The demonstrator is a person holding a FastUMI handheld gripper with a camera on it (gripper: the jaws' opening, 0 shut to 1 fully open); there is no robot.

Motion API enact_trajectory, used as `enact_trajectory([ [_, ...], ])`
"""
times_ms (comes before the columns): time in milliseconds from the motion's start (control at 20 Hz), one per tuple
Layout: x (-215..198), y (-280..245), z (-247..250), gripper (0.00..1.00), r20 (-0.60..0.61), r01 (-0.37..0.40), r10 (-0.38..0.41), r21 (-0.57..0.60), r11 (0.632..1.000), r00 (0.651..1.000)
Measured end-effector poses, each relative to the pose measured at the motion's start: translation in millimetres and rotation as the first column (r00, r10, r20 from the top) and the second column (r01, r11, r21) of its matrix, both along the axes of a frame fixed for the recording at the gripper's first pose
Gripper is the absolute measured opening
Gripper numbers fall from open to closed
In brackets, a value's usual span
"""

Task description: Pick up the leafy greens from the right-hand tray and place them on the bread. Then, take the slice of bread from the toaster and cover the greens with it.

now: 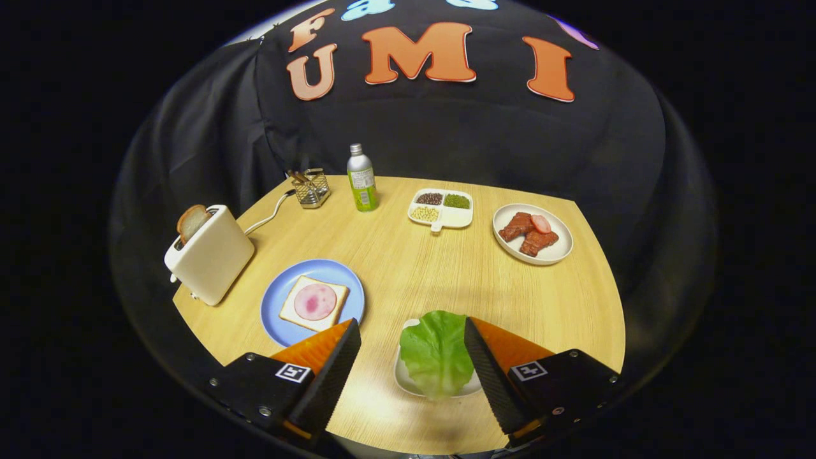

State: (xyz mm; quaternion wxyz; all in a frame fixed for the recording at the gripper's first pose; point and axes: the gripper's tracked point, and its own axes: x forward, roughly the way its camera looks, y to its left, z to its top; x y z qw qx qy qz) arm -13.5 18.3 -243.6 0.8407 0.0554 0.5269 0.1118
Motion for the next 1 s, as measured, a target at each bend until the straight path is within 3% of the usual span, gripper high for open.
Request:
enact_trajectory([
  [450,-26,-11,-70,0.96,-0.209,-0.011,0.003,-0.036,0.999,0.978],
  [1000,-47,-10,-118,0.93,-0.325,-0.042,0.012,-0.085,0.995,0.946],
])
